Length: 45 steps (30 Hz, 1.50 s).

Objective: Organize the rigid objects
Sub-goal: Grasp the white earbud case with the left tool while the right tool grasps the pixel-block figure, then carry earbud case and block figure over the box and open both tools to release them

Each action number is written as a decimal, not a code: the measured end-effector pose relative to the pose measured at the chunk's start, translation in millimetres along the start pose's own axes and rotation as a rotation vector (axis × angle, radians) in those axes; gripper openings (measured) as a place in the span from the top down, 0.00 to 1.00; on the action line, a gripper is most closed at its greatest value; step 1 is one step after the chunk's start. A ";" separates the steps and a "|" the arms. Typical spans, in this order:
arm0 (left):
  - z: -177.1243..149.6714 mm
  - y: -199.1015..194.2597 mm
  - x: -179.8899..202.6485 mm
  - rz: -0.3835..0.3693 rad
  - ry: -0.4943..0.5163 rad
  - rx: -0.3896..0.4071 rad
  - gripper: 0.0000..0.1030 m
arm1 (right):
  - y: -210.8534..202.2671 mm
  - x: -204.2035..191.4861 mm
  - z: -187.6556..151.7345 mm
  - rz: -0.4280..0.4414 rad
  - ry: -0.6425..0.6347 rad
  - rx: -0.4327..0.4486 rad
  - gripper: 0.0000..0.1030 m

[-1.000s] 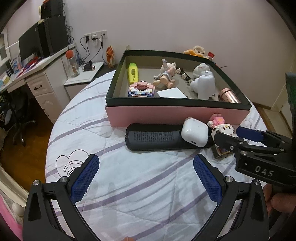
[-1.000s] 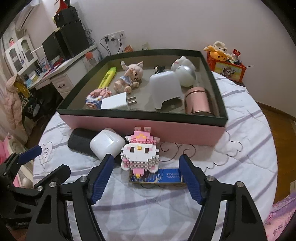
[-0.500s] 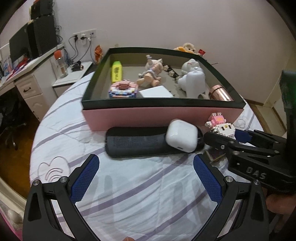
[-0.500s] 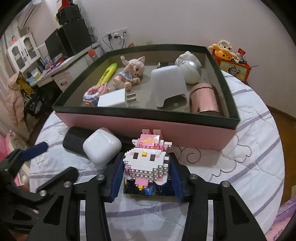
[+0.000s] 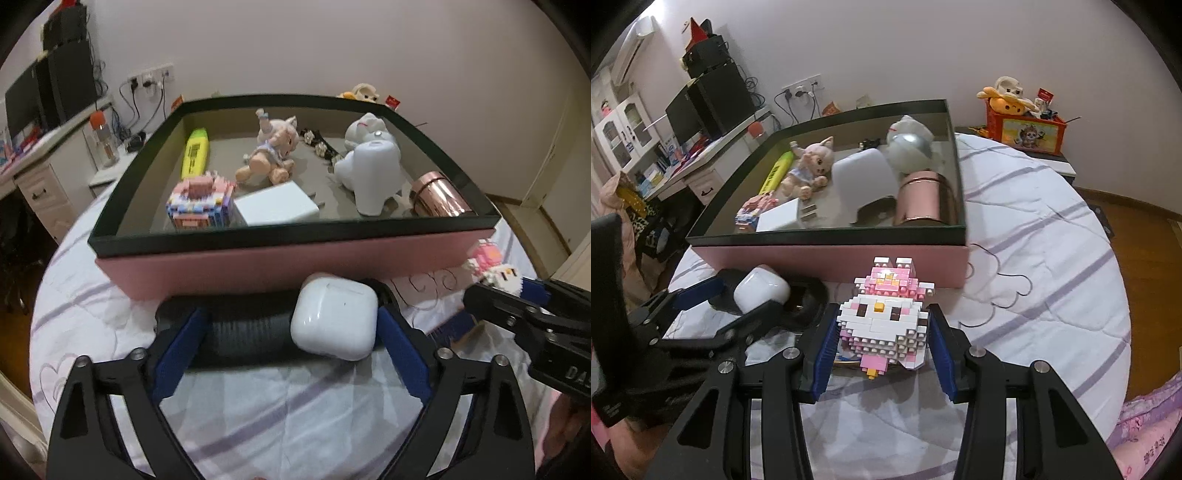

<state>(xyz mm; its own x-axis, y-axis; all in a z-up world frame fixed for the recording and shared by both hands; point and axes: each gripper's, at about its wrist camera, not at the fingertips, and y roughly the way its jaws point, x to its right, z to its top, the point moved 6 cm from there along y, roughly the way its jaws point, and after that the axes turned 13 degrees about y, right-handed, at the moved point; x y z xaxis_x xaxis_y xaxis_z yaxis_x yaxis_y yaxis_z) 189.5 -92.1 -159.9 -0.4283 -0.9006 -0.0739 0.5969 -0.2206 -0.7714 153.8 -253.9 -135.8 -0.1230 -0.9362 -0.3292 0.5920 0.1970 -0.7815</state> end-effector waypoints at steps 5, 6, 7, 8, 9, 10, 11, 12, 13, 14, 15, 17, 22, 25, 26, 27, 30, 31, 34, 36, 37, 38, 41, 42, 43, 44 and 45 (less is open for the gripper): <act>4.6 0.6 -2.1 -0.010 0.006 0.019 0.36 | 1.0 2.1 2.1 0.002 0.007 -0.001 0.55; 3.8 -0.1 -2.6 -0.016 0.005 0.023 0.38 | 1.1 2.2 2.0 0.005 0.006 -0.002 0.55; 2.8 -1.0 -2.7 -0.021 0.005 0.028 0.42 | 1.4 1.7 1.6 0.007 0.005 -0.003 0.54; 1.8 -2.5 -3.4 -0.030 0.000 0.035 0.47 | 1.5 1.3 1.2 0.008 0.004 -0.003 0.55; 0.8 -4.1 -4.3 -0.035 -0.006 0.041 0.49 | 1.3 0.8 0.9 0.010 0.004 -0.003 0.55; -0.1 -4.8 -5.0 -0.045 -0.014 0.045 0.55 | 0.7 0.2 0.0 0.011 0.003 -0.003 0.54; -0.8 -6.3 -6.6 -0.048 -0.023 0.050 0.57 | 0.3 -0.5 -0.3 0.012 0.002 -0.003 0.54; -1.5 -7.0 -8.1 -0.054 -0.032 0.051 0.57 | -0.1 -1.1 -0.9 0.012 0.000 -0.004 0.55; -1.9 -7.5 -8.9 -0.059 -0.039 0.053 0.57 | -0.2 -1.4 -1.2 0.013 0.000 -0.004 0.54; -2.7 -9.0 -10.3 -0.062 -0.045 0.057 0.57 | -1.0 -2.1 -1.7 0.015 -0.001 -0.004 0.55; -3.3 -9.8 -10.3 -0.068 -0.049 0.059 0.57 | -2.0 -2.3 -2.2 0.015 -0.002 -0.003 0.55; -5.7 -12.8 -11.7 -0.074 -0.057 0.065 0.57 | -4.2 -3.2 -3.1 0.016 -0.004 0.000 0.54; -10.5 -21.9 -14.6 -0.080 -0.067 0.079 0.57 | -9.6 -6.5 -3.3 0.018 -0.009 0.007 0.55; -10.9 -32.8 -18.1 -0.081 -0.073 0.096 0.57 | -13.1 -11.1 -3.7 0.022 -0.017 0.011 0.55; -10.0 -38.6 -19.6 -0.079 -0.074 0.105 0.57 | -14.9 -13.3 -3.5 0.025 -0.021 0.014 0.55; -10.3 -43.6 -20.6 -0.078 -0.073 0.111 0.57 | -16.1 -15.4 -3.1 0.028 -0.023 0.015 0.55; -5.3 -58.9 -26.2 -0.075 -0.072 0.131 0.57 | -21.3 -24.7 -0.6 0.039 -0.039 0.024 0.55; -2.3 -62.6 -28.6 -0.076 -0.074 0.136 0.57 | -22.9 -28.4 1.4 0.042 -0.047 0.028 0.55; 10.5 -73.7 -40.1 -0.058 -0.071 0.156 0.57 | -28.1 -42.7 14.8 0.055 -0.077 0.050 0.55; 22.5 -78.5 -48.5 -0.050 -0.068 0.168 0.57 | -31.2 -51.7 26.1 0.059 -0.097 0.067 0.55; 29.3 -80.2 -52.7 -0.046 -0.066 0.175 0.57 | -32.7 -57.5 34.2 0.059 -0.110 0.079 0.55; 35.0 -80.8 -55.8 -0.038 -0.061 0.178 0.57 | -33.7 -61.2 39.6 0.059 -0.118 0.087 0.55; 56.3 -78.1 -66.5 -0.034 -0.053 0.185 0.57 | -34.1 -73.0 63.6 0.062 -0.137 0.112 0.55; 64.1 -74.5 -69.8 -0.033 -0.048 0.183 0.57 | -32.3 -76.1 72.5 0.065 -0.138 0.116 0.55; 71.7 -69.7 -73.2 -0.033 -0.045 0.181 0.57 | -28.9 -79.6 81.4 0.072 -0.136 0.116 0.55; 77.3 -64.8 -75.6 -0.035 -0.044 0.178 0.57 | -25.1 -82.3 89.4 0.078 -0.136 0.114 0.55; 84.3 -57.2 -78.2 -0.033 -0.037 0.170 0.57 | -21.0 -83.9 95.1 0.082 -0.136 0.111 0.55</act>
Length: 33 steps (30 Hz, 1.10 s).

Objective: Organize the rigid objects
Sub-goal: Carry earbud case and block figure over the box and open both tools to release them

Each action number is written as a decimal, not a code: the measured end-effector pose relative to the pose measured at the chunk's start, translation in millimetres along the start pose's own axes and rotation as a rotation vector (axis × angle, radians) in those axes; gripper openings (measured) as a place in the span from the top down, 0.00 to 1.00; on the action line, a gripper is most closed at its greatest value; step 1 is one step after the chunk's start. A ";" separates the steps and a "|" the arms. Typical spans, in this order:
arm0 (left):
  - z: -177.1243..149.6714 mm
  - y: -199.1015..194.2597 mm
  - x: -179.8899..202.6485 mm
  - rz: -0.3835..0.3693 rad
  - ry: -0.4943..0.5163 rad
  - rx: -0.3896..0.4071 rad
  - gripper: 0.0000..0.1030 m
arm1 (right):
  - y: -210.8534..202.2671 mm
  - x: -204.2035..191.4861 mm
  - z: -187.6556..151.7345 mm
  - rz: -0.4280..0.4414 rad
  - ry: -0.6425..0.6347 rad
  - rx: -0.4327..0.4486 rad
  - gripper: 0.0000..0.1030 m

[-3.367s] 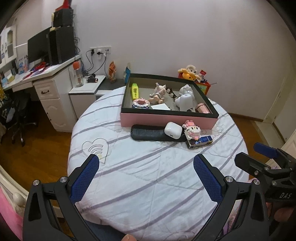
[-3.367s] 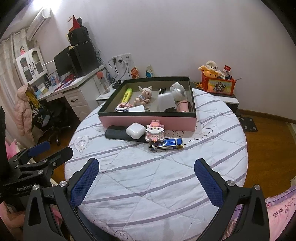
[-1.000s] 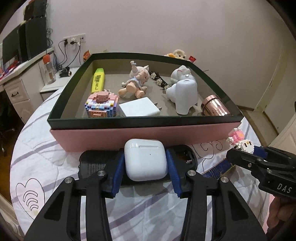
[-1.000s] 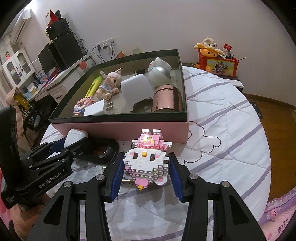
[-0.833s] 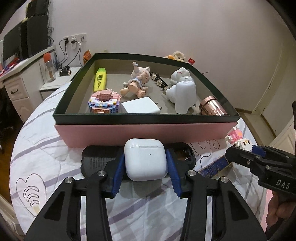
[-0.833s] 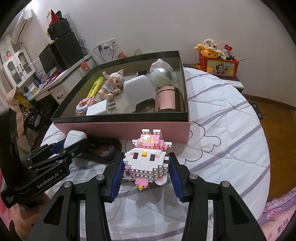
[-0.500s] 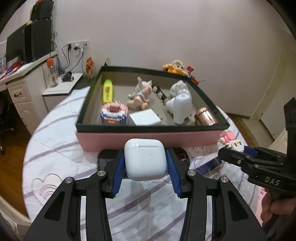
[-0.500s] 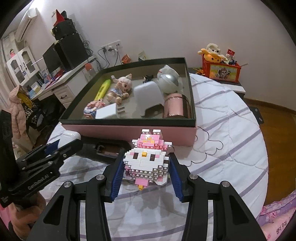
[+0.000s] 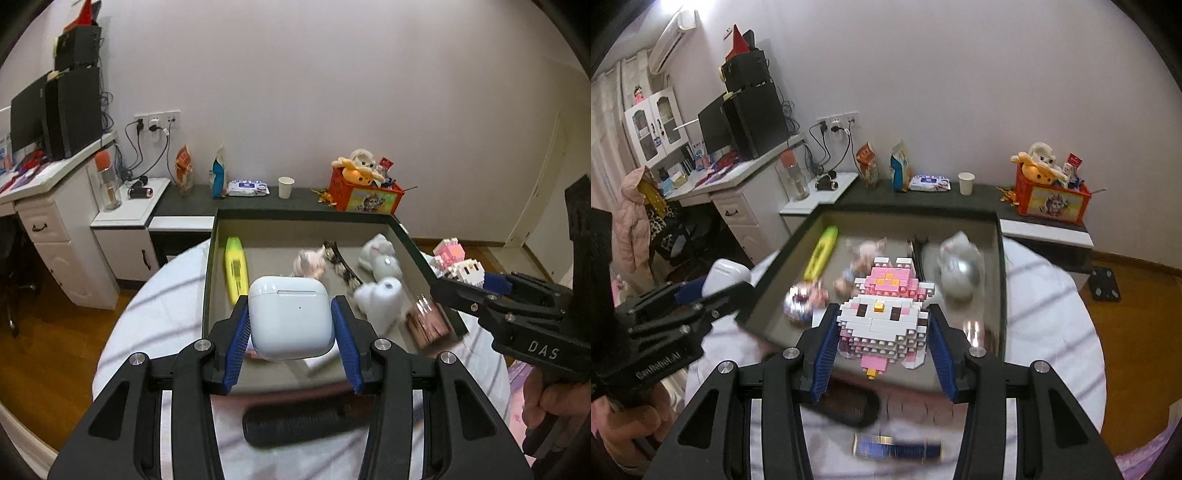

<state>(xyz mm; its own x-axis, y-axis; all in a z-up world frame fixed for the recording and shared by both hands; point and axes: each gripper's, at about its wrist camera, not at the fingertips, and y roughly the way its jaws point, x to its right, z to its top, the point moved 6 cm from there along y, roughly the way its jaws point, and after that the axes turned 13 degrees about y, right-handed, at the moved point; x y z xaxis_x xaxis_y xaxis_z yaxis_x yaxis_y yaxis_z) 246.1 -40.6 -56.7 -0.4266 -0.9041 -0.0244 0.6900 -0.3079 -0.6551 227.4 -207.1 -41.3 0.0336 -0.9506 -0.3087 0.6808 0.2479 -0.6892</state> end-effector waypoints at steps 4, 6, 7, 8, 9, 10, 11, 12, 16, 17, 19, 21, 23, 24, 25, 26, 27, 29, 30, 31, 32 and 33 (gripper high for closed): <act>16.2 34.6 -9.6 -0.007 0.013 -0.030 0.57 | 29.7 1.1 21.8 -0.012 -0.009 -0.027 0.54; 21.6 54.0 -15.6 -0.010 0.012 -0.049 0.57 | 50.1 4.5 29.6 -0.030 -0.013 -0.052 0.54; 23.3 61.9 -18.8 -0.017 0.006 -0.056 0.57 | 58.8 6.6 32.1 -0.040 -0.015 -0.063 0.54; 25.1 70.6 -22.0 -0.021 0.001 -0.065 0.57 | 69.8 9.9 35.7 -0.053 -0.016 -0.077 0.54; 26.8 79.2 -24.8 -0.019 -0.001 -0.073 0.57 | 78.1 12.0 37.1 -0.063 -0.020 -0.087 0.54; 27.4 85.9 -26.8 -0.017 0.000 -0.081 0.57 | 86.3 13.7 37.8 -0.075 -0.026 -0.098 0.54; 27.7 94.7 -29.0 -0.022 -0.002 -0.092 0.57 | 91.4 15.3 37.8 -0.084 -0.030 -0.106 0.54; 27.7 99.5 -29.9 -0.024 -0.001 -0.099 0.57 | 98.4 16.9 37.2 -0.095 -0.037 -0.118 0.54; 25.4 116.2 -30.9 -0.025 0.004 -0.123 0.57 | 114.2 18.3 33.3 -0.103 -0.049 -0.148 0.54; 24.4 118.9 -31.2 -0.024 0.004 -0.126 0.57 | 116.4 17.9 31.3 -0.105 -0.053 -0.154 0.54; 22.6 123.2 -30.9 -0.027 0.005 -0.135 0.57 | 121.2 16.6 30.5 -0.112 -0.061 -0.164 0.54; 23.0 124.3 -31.0 -0.027 0.006 -0.138 0.57 | 123.9 15.4 28.3 -0.121 -0.071 -0.170 0.54; 22.6 124.4 -29.8 -0.019 0.014 -0.144 0.56 | 126.7 15.2 26.7 -0.129 -0.077 -0.176 0.54; 22.0 125.3 -29.2 -0.016 0.018 -0.152 0.56 | 128.0 15.0 26.5 -0.133 -0.080 -0.180 0.54; 21.8 126.9 -30.6 -0.011 0.019 -0.159 0.56 | 128.8 15.3 27.9 -0.137 -0.084 -0.179 0.54; 21.2 127.4 -31.3 0.000 0.016 -0.167 0.50 | 127.0 14.4 27.6 -0.142 -0.092 -0.173 0.54; 21.1 127.4 -31.9 0.003 0.011 -0.168 0.45 | 126.4 13.1 28.2 -0.143 -0.096 -0.171 0.53; 21.9 122.9 -34.2 0.018 0.004 -0.162 0.27 | 124.4 13.1 29.0 -0.149 -0.099 -0.164 0.42; 21.9 120.0 -35.7 0.027 0.003 -0.159 0.23 | 123.0 14.3 29.6 -0.166 -0.102 -0.158 0.35; 21.6 117.6 -37.3 0.026 -0.001 -0.157 0.14 | 121.7 15.7 30.3 -0.178 -0.105 -0.152 0.33; 21.3 114.3 -37.6 0.007 -0.009 -0.155 0.11 | 119.9 17.3 30.6 -0.186 -0.104 -0.149 0.25; 21.0 111.9 -37.2 -0.006 -0.010 -0.157 0.09 | 117.4 18.8 31.1 -0.185 -0.095 -0.145 0.21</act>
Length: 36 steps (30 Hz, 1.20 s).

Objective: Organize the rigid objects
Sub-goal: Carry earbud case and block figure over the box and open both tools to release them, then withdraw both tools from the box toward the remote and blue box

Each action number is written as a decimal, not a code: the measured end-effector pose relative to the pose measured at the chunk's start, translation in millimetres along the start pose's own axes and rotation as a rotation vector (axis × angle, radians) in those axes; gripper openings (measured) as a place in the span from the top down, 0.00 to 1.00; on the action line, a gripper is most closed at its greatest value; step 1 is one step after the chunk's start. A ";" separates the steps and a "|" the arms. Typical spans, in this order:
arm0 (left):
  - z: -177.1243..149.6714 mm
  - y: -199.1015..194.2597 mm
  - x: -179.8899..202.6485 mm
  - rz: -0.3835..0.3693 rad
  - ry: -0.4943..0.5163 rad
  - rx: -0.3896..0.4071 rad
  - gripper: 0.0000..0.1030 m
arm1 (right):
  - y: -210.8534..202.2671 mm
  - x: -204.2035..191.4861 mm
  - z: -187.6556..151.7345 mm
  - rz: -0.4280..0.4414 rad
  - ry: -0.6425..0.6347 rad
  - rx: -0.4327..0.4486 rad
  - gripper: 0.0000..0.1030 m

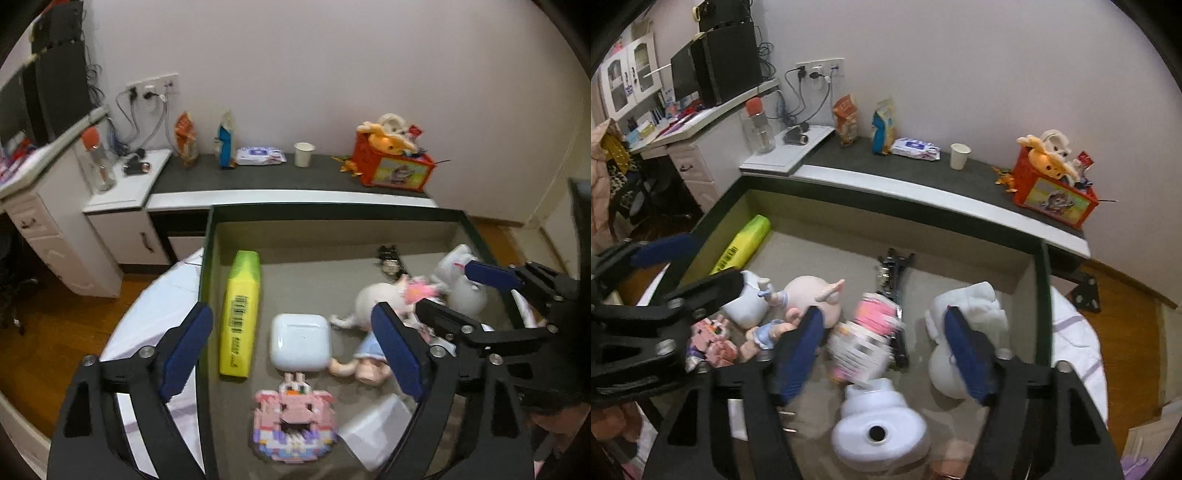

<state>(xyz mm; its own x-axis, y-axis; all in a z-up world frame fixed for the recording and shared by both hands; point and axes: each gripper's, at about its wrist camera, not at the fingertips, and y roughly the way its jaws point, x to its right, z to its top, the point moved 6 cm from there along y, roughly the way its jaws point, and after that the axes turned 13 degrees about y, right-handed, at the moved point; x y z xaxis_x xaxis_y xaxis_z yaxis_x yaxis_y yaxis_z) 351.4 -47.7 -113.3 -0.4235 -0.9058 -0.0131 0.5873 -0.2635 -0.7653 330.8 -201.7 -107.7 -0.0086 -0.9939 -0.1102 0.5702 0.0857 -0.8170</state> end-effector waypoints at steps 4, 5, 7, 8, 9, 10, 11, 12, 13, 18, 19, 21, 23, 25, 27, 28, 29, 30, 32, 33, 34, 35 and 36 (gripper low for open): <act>-2.3 -23.2 4.7 0.040 0.020 0.027 0.00 | -17.0 4.0 0.4 0.039 0.039 0.029 0.19; -3.2 -29.5 5.6 0.034 0.015 0.037 0.00 | -24.3 5.8 0.0 0.048 0.052 0.041 0.18; -5.7 -49.1 6.1 0.042 -0.002 0.069 0.00 | -35.3 10.2 -0.5 0.050 0.081 0.054 0.18; -7.6 -60.0 6.3 0.053 -0.009 0.085 0.00 | -41.9 12.7 -1.4 0.057 0.100 0.061 0.18; -9.0 -68.8 6.0 0.061 -0.016 0.097 0.00 | -46.6 14.5 -2.5 0.069 0.117 0.063 0.18; -12.0 -80.6 6.6 0.075 -0.024 0.115 0.00 | -52.8 16.2 -4.1 0.087 0.139 0.065 0.18; -14.9 -90.2 7.6 0.088 -0.028 0.128 0.00 | -60.5 17.6 -6.3 0.105 0.157 0.071 0.17; -19.4 -103.8 7.9 0.105 -0.031 0.147 0.00 | -69.5 18.0 -9.4 0.122 0.166 0.080 0.17; -23.5 -113.7 9.6 0.114 -0.032 0.160 0.00 | -77.6 17.7 -12.4 0.135 0.172 0.086 0.17; -51.0 -160.1 18.2 0.124 -0.048 0.199 0.00 | -124.9 14.3 -37.5 0.246 0.225 0.132 0.17; -57.6 -166.9 21.3 0.119 -0.050 0.203 0.00 | -134.8 12.5 -45.3 0.273 0.231 0.137 0.17; -72.3 -181.3 28.4 0.111 -0.051 0.206 0.00 | -149.9 10.6 -59.7 0.299 0.239 0.146 0.17; -86.8 -193.5 34.6 0.108 -0.051 0.209 0.00 | -165.8 8.0 -74.6 0.321 0.243 0.164 0.17; -101.9 -206.1 41.0 0.109 -0.049 0.213 0.00 | -181.0 7.7 -89.8 0.320 0.250 0.187 0.17; -116.4 -217.0 46.6 0.106 -0.049 0.213 0.00 | -196.9 7.3 -103.9 0.312 0.248 0.222 0.17; -123.1 -222.0 49.5 0.103 -0.052 0.213 0.00 | -203.3 6.4 -110.3 0.324 0.249 0.231 0.17; -128.9 -226.5 52.5 0.099 -0.052 0.212 0.00 | -209.1 5.6 -116.4 0.333 0.244 0.240 0.17; -133.8 -229.9 56.0 0.097 -0.050 0.211 0.00 | -213.4 5.9 -121.1 0.329 0.242 0.249 0.17; -144.4 -236.8 62.4 0.098 -0.044 0.210 0.00 | -220.8 5.4 -133.8 0.315 0.230 0.256 0.17; -150.2 -239.5 66.2 0.098 -0.042 0.208 0.00 | -223.3 6.1 -141.0 0.310 0.228 0.253 0.17; -156.3 -241.4 69.8 0.096 -0.038 0.205 0.00 | -224.7 6.1 -147.7 0.312 0.225 0.247 0.17; -161.9 -242.0 71.4 0.092 -0.040 0.198 0.00 | -224.8 5.9 -155.3 0.309 0.224 0.232 0.17; -166.9 -242.4 74.2 0.086 -0.044 0.191 0.00 | -225.5 7.4 -161.7 0.291 0.226 0.224 0.17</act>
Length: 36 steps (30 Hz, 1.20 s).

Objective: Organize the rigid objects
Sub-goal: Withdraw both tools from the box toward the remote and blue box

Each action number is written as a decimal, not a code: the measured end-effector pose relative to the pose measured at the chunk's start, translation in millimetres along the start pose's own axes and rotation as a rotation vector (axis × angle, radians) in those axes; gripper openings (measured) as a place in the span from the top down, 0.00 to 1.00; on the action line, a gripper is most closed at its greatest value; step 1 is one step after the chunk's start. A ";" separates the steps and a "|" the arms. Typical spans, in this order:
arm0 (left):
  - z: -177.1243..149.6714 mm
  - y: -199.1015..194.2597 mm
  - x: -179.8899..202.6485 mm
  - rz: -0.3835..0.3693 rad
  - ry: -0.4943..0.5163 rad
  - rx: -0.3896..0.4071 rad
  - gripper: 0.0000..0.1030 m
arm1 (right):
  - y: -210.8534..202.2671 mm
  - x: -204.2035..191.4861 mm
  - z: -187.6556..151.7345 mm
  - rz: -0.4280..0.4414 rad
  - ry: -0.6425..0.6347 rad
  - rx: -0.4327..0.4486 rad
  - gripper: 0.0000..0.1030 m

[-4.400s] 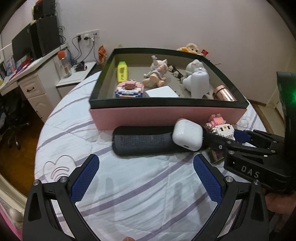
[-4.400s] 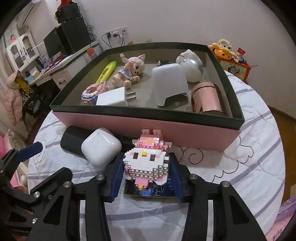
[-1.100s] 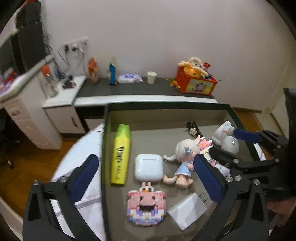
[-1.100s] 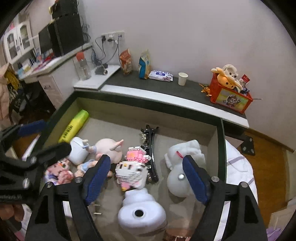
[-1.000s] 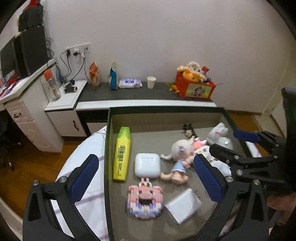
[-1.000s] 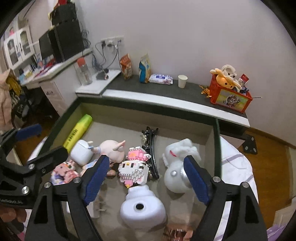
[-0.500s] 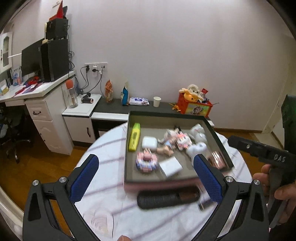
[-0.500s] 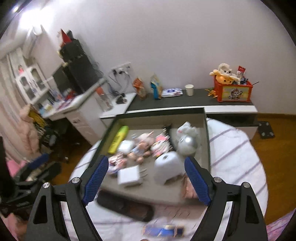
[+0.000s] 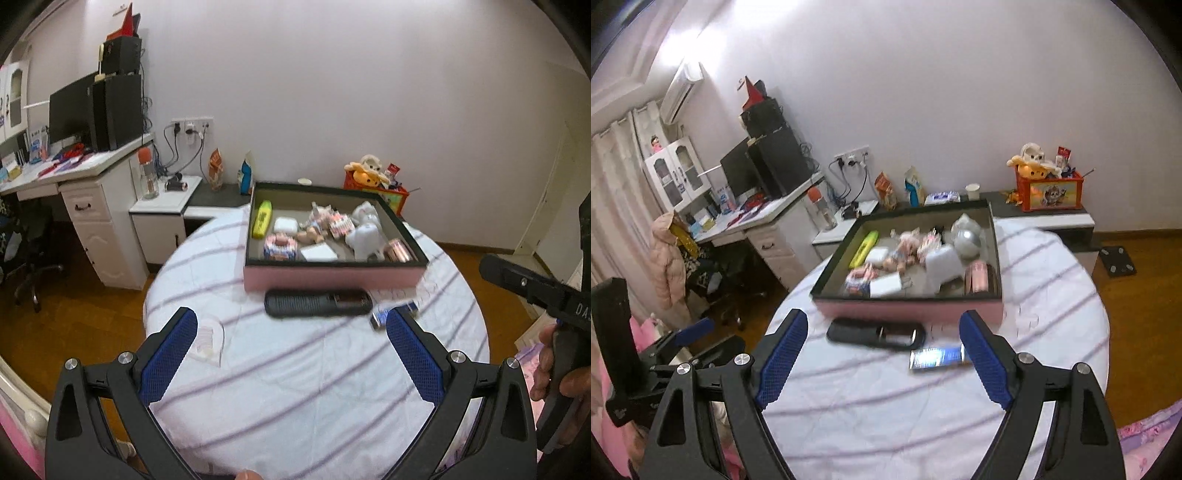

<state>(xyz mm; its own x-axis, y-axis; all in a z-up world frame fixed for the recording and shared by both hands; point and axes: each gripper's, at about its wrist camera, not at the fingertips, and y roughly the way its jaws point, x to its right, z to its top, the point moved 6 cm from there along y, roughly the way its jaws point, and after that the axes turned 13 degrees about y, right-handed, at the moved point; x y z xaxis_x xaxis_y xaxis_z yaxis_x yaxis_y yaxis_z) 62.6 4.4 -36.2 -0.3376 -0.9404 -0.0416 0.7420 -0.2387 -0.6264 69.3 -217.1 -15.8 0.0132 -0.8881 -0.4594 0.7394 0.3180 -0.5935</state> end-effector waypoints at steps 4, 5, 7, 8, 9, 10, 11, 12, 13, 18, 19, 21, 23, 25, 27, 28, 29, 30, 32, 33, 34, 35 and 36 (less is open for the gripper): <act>-21.2 -2.4 6.7 -0.016 -0.009 -0.030 0.00 | -16.6 4.7 -17.7 -0.079 -0.033 0.039 0.17; -26.2 -1.7 7.9 -0.013 -0.008 -0.040 0.00 | -20.5 4.3 -22.7 -0.105 -0.052 0.053 0.17; -33.5 -0.1 9.8 -0.017 -0.013 -0.058 0.00 | -26.5 4.2 -31.0 -0.166 -0.088 0.079 0.17; -37.0 0.7 10.7 -0.021 -0.017 -0.066 0.00 | -27.0 3.8 -34.9 -0.201 -0.107 0.083 0.17; -40.2 1.0 12.0 -0.025 -0.019 -0.072 0.00 | -27.2 3.9 -38.0 -0.216 -0.116 0.082 0.17; -42.6 0.9 13.7 -0.027 -0.018 -0.076 0.00 | -27.1 3.7 -40.5 -0.231 -0.123 0.082 0.17; -44.0 0.3 15.6 -0.027 -0.015 -0.078 0.00 | -26.3 3.0 -42.5 -0.249 -0.131 0.082 0.17; -44.3 -0.1 17.0 -0.028 -0.012 -0.077 0.00 | -27.0 3.3 -45.3 -0.254 -0.136 0.081 0.17; -45.0 -1.2 19.3 -0.029 -0.008 -0.077 0.00 | -26.8 2.9 -46.9 -0.252 -0.137 0.077 0.17; -45.8 -5.1 24.3 -0.028 0.007 -0.078 0.00 | -28.1 0.4 -49.4 -0.236 -0.128 0.083 0.17; -46.2 -5.4 24.4 -0.028 0.007 -0.079 0.00 | -28.2 -0.3 -49.1 -0.233 -0.134 0.083 0.17; -47.1 -5.7 24.9 -0.028 0.006 -0.080 0.00 | -28.2 -1.4 -51.0 -0.242 -0.143 0.087 0.17; -47.7 -4.7 25.4 -0.027 0.005 -0.083 0.00 | -27.7 -0.7 -51.7 -0.237 -0.147 0.085 0.17; -48.9 -4.2 25.4 -0.028 0.005 -0.086 0.00 | -25.6 -1.3 -53.6 -0.201 -0.130 0.063 0.17; -49.3 -3.4 26.6 -0.027 0.008 -0.088 0.00 | -25.0 -0.9 -54.2 -0.177 -0.112 0.058 0.17; -49.4 -3.0 27.5 -0.028 0.009 -0.090 0.00 | -24.8 -0.6 -54.4 -0.175 -0.108 0.060 0.17; -49.7 -2.7 28.1 -0.029 0.011 -0.090 0.00 | -24.9 -0.2 -54.5 -0.175 -0.107 0.063 0.17; -49.9 -2.5 28.7 -0.030 0.013 -0.091 0.00 | -24.2 -0.7 -54.9 -0.170 -0.106 0.060 0.17; -50.0 -1.9 29.7 -0.028 0.017 -0.091 0.00 | -22.0 -1.7 -56.4 -0.159 -0.104 0.049 0.17; -50.0 -2.1 29.3 -0.029 0.013 -0.091 0.00 | -22.3 1.1 -55.5 -0.207 -0.101 0.066 0.17; -50.1 -1.7 29.7 -0.029 0.012 -0.092 0.00 | -22.4 2.9 -55.0 -0.242 -0.102 0.081 0.17; -50.1 -2.0 29.6 -0.029 0.013 -0.091 0.00 | -20.7 3.2 -55.2 -0.240 -0.104 0.078 0.17; -50.2 -1.7 29.7 -0.026 0.015 -0.092 0.00 | -18.2 3.9 -55.8 -0.219 -0.094 0.060 0.17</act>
<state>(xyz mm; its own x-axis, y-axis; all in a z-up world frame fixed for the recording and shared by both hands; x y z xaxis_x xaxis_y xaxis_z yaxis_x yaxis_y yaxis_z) 22.2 -11.0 -75.4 -0.3656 -0.9301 -0.0356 0.6768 -0.2394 -0.6962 18.3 -207.8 -43.7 -0.0907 -0.9617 -0.2588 0.7703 0.0970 -0.6302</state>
